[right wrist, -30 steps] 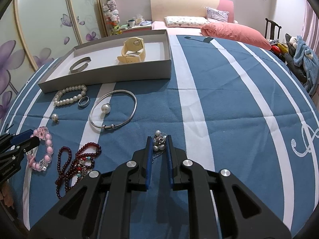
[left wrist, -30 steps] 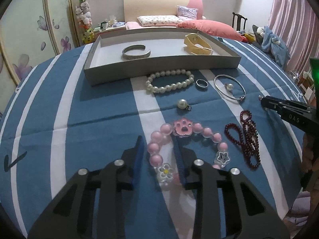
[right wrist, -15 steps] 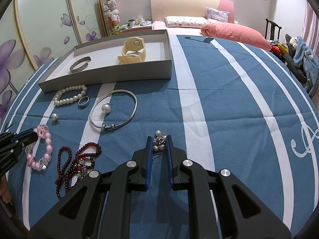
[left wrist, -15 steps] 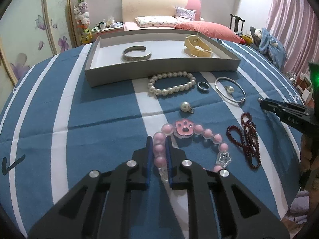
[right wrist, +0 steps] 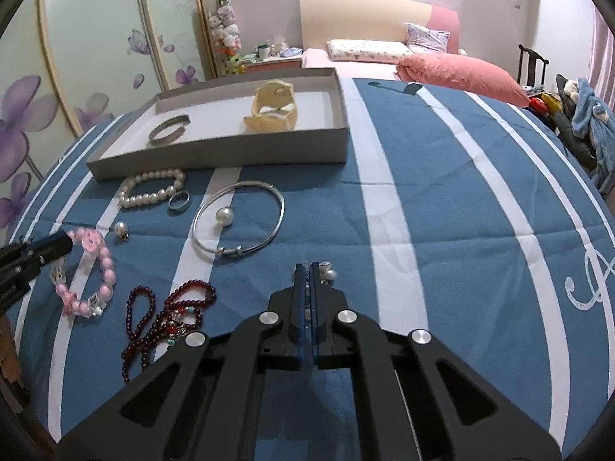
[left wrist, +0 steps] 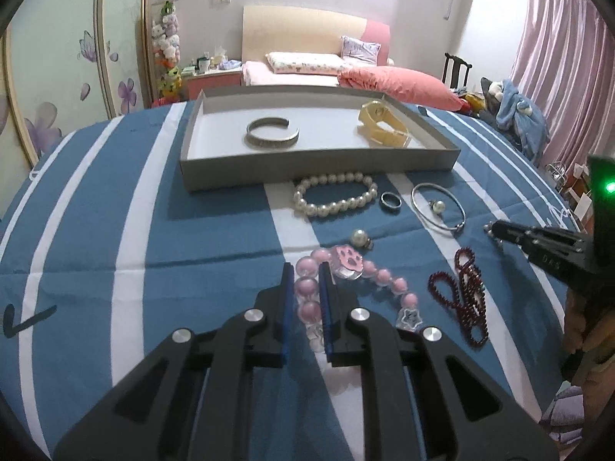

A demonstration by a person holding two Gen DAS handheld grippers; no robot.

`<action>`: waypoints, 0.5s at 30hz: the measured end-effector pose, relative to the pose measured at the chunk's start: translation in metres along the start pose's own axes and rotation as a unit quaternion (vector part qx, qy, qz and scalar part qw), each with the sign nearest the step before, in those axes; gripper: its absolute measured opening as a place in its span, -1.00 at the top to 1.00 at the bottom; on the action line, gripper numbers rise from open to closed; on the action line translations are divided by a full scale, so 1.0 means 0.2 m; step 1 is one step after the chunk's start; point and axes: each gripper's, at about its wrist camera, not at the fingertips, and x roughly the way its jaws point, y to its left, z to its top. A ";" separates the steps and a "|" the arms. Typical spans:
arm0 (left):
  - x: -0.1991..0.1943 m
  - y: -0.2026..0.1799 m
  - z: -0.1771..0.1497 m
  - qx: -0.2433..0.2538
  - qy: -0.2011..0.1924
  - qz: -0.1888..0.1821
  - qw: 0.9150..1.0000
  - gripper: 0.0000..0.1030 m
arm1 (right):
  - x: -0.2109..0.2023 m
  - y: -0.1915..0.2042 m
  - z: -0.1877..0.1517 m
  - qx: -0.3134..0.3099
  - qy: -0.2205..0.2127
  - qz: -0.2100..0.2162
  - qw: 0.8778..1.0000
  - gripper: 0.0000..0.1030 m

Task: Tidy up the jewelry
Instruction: 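Grasp the pink beaded bracelet with the left tool while the right tool holds the charm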

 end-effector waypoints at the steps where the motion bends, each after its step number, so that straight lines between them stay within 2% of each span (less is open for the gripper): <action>1: -0.01 0.00 0.00 0.001 0.000 -0.001 1.000 0.74 | 0.00 0.00 0.00 0.000 0.000 0.000 1.000 0.94; 7: 0.04 0.02 -0.01 -0.001 0.024 0.006 1.000 0.74 | 0.00 0.02 0.00 -0.014 0.002 -0.014 1.000 0.92; 9: 0.06 0.03 -0.03 -0.003 0.031 0.008 0.999 0.74 | 0.01 0.02 -0.01 -0.011 0.004 -0.014 1.000 0.80; 11: 0.06 0.03 -0.04 -0.007 0.035 0.008 0.999 0.73 | 0.01 0.01 -0.01 -0.003 0.005 -0.012 1.000 0.28; 12: 0.06 0.04 -0.04 -0.007 0.035 0.009 0.999 0.73 | 0.01 0.00 0.00 0.001 0.002 -0.010 1.000 0.20; 15: 0.06 0.03 -0.04 -0.004 0.036 0.013 0.999 0.73 | 0.02 0.00 0.00 -0.004 0.006 -0.011 1.000 0.19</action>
